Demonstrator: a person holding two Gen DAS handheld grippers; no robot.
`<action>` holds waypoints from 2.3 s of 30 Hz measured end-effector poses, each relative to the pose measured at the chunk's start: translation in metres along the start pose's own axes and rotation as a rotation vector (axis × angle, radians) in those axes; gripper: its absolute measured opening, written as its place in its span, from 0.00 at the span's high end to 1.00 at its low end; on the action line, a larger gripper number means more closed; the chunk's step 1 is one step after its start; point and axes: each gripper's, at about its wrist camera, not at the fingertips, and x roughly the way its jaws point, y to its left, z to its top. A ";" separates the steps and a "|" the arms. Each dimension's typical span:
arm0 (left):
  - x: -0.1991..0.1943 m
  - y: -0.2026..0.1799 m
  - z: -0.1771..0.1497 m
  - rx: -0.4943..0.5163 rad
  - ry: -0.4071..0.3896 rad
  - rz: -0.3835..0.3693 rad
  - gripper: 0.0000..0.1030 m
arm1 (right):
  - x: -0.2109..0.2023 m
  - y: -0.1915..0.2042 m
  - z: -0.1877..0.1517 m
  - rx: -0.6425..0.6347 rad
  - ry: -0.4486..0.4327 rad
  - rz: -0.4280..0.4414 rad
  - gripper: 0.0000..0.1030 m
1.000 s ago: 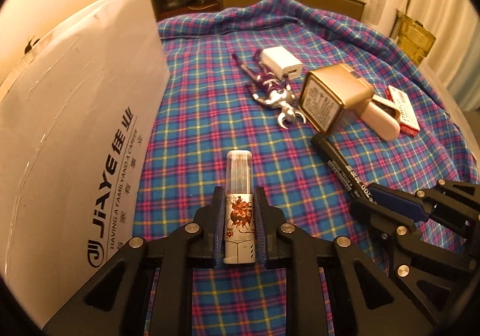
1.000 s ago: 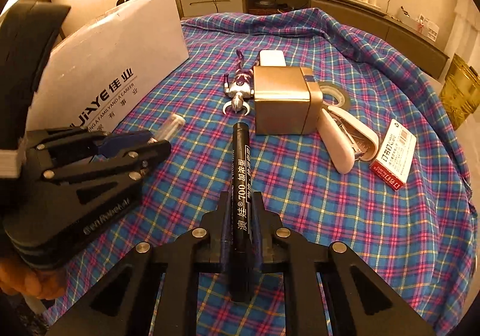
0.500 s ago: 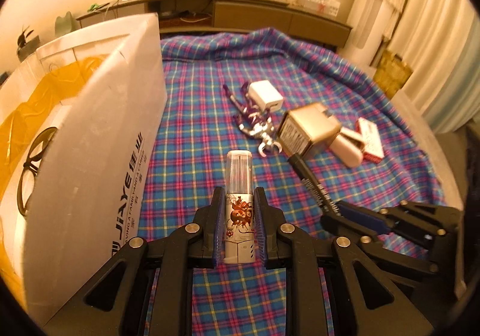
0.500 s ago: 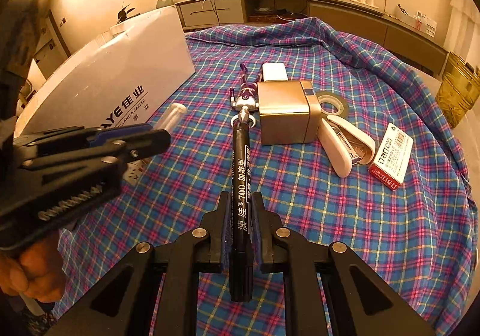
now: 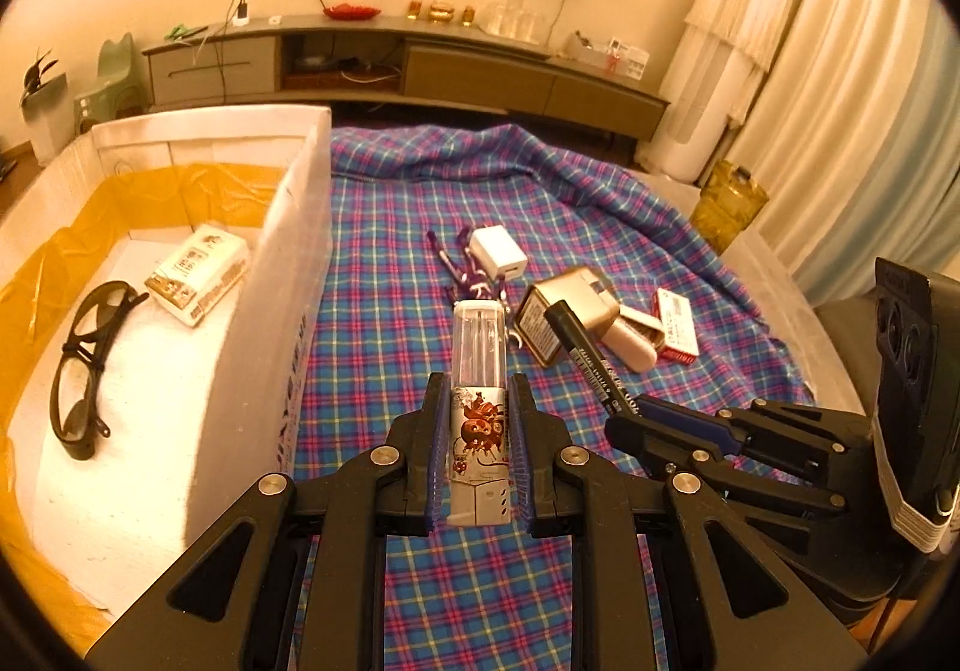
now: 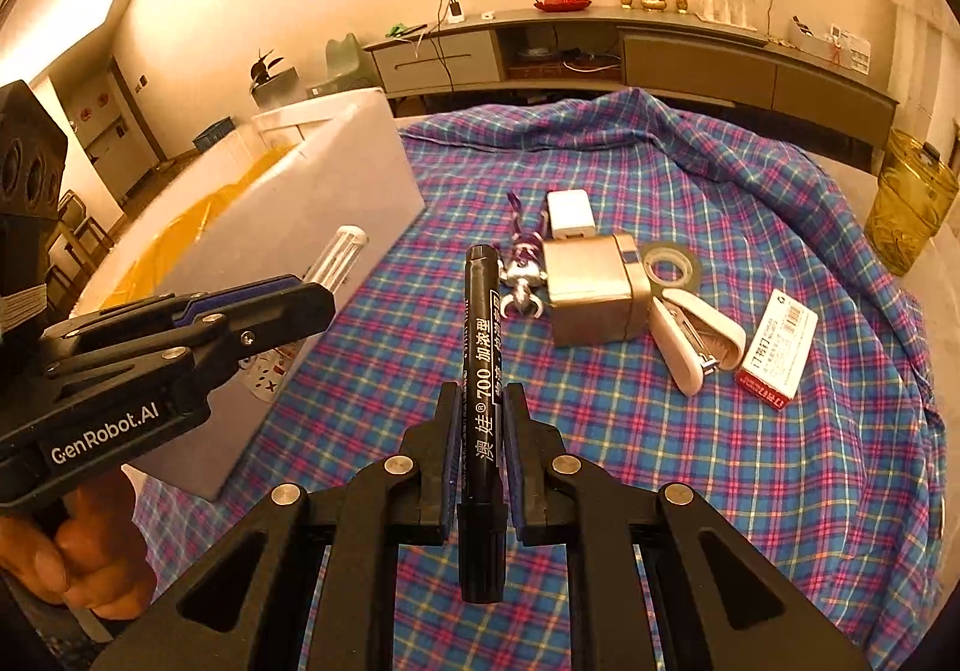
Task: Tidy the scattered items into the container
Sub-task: 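Carry the floral tube in the left tool while the right tool carries the marker over the box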
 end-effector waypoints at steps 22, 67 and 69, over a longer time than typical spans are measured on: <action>-0.057 0.030 0.008 -0.027 -0.113 -0.024 0.81 | -0.018 0.061 0.014 -0.097 -0.057 -0.077 0.86; -0.117 0.132 0.014 -0.197 -0.217 0.030 0.81 | -0.015 0.186 0.075 -0.248 -0.112 -0.036 0.86; -0.116 0.136 0.014 -0.205 -0.208 0.042 0.81 | -0.013 0.190 0.079 -0.260 -0.110 -0.035 0.86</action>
